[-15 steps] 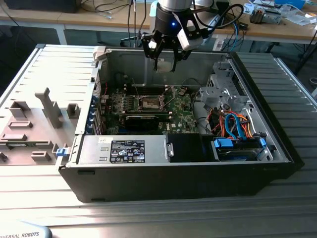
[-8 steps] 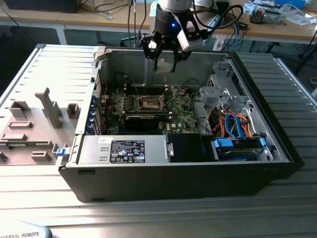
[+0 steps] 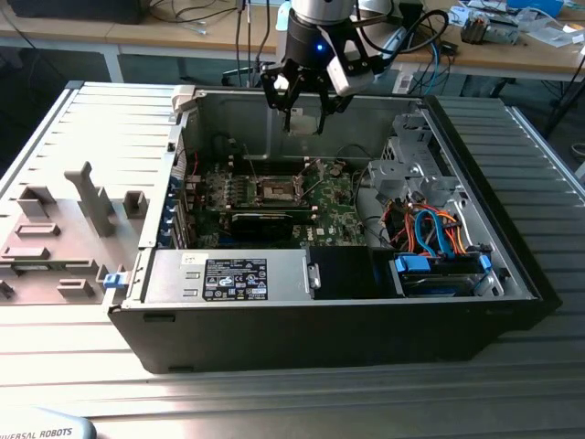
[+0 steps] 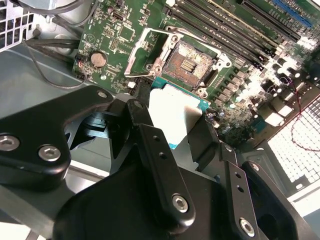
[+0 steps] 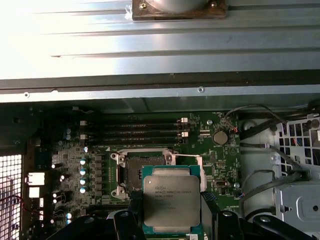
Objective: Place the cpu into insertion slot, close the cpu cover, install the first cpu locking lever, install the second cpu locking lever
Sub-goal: 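Place the cpu into insertion slot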
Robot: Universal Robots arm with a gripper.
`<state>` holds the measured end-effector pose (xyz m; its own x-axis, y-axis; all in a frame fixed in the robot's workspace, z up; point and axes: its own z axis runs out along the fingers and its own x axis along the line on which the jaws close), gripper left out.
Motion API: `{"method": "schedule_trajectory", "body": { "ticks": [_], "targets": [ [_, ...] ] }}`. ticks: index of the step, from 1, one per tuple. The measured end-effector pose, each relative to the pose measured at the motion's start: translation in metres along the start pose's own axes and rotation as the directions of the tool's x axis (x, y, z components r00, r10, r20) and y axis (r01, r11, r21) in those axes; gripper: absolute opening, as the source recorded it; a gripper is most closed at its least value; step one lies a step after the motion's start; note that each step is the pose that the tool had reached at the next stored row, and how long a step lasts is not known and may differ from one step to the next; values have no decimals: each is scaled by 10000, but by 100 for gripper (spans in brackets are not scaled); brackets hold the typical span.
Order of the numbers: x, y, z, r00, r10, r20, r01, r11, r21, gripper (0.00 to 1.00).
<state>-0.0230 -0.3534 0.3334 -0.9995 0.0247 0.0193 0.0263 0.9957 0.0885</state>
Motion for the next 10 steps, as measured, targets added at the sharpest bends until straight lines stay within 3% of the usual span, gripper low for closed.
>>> {"method": "schedule_trajectory", "body": {
  "ticks": [10],
  "targets": [
    [-1,-33,-1,10000,1,1,-1,10000,-1,54]
  ]
}}
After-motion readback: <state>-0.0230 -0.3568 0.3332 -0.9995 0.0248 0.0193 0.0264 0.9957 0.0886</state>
